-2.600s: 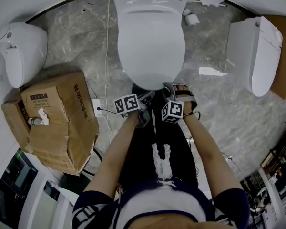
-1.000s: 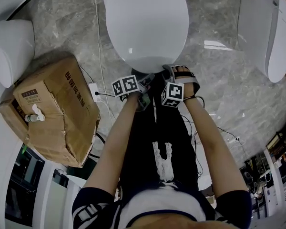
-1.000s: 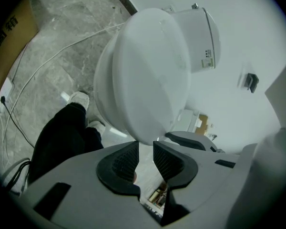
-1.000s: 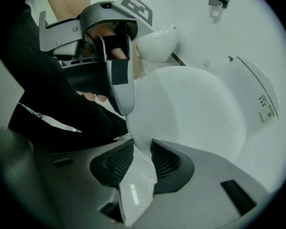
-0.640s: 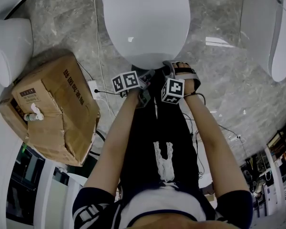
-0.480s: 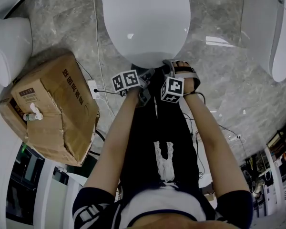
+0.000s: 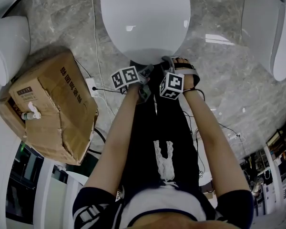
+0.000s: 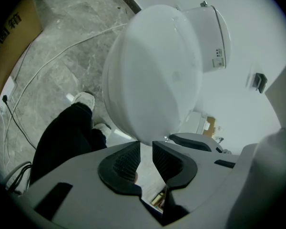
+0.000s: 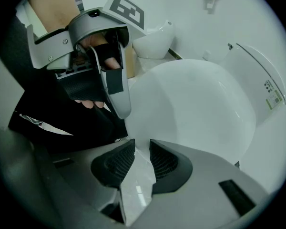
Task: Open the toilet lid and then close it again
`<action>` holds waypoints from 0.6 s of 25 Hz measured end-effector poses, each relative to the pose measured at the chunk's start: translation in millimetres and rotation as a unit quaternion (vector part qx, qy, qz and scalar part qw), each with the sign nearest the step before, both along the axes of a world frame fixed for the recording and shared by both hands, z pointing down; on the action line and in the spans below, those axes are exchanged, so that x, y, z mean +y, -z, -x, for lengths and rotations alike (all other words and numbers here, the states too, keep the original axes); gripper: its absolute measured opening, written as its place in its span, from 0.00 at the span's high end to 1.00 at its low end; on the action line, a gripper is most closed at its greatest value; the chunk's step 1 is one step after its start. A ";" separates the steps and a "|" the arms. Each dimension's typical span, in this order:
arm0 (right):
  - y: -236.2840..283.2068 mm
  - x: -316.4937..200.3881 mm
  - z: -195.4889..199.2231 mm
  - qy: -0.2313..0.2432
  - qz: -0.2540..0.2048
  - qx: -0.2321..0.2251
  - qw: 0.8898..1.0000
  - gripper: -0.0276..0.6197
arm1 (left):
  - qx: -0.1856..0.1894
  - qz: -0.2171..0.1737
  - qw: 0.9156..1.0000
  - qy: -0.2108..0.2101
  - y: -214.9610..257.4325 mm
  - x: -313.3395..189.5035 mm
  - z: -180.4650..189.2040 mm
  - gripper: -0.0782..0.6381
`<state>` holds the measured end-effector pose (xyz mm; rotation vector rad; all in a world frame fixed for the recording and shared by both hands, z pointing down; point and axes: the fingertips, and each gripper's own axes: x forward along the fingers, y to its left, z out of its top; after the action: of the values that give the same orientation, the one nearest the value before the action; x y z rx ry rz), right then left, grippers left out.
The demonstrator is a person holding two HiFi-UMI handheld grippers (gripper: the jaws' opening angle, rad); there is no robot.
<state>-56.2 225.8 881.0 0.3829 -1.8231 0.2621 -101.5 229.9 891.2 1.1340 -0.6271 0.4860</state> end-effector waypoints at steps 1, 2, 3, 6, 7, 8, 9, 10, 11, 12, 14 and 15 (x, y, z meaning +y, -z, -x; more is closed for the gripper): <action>0.9 0.2 -0.5 -0.008 0.001 -0.004 1.000 0.81 | 0.006 0.004 1.000 0.004 1.6 0.1 -0.1 0.77; 2.7 0.3 -0.6 -0.022 0.004 -0.011 1.000 0.82 | 0.012 0.010 1.000 0.009 4.1 -0.2 0.2 0.77; 6.0 -0.4 0.0 -0.043 0.009 -0.022 0.999 0.82 | 0.016 0.016 1.000 0.014 7.4 -0.8 1.1 0.78; 28.2 -7.4 4.5 -0.127 0.027 -0.076 0.989 0.86 | 0.015 0.026 1.000 0.008 22.0 -2.1 7.9 0.81; 38.3 -10.1 6.4 -0.153 0.033 -0.094 0.983 0.88 | 0.008 0.024 1.000 -0.004 28.3 -2.7 11.2 0.82; 48.8 -12.5 8.3 -0.175 0.038 -0.112 0.978 0.89 | -0.001 0.017 1.000 -0.017 35.7 -4.3 14.6 0.85; 59.6 -14.7 10.2 -0.194 0.043 -0.128 0.972 0.91 | -0.009 0.004 0.999 -0.031 44.6 -7.5 17.3 0.88; 70.7 -16.7 12.0 -0.210 0.047 -0.142 0.966 0.92 | -0.015 -0.013 0.999 -0.043 55.2 -11.9 18.6 0.88; 81.7 -18.6 13.2 -0.224 0.049 -0.155 0.961 0.93 | -0.017 -0.030 0.998 -0.052 67.0 -17.2 18.3 0.88; 92.6 -20.5 13.7 -0.237 0.050 -0.166 0.956 0.93 | -0.016 -0.047 0.997 -0.056 79.3 -22.8 16.5 0.88; 113.0 -23.8 12.9 -0.256 0.048 -0.180 0.949 0.94 | -0.013 -0.074 0.996 -0.054 103.4 -34.1 10.6 0.88; 122.6 -25.2 12.2 -0.264 0.046 -0.186 0.945 0.94 | -0.011 -0.088 0.995 -0.050 115.0 -39.7 7.2 0.88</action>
<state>-68.4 200.6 758.4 0.7990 -2.0374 0.8350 -108.6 190.2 776.2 1.3334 -0.6432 0.5379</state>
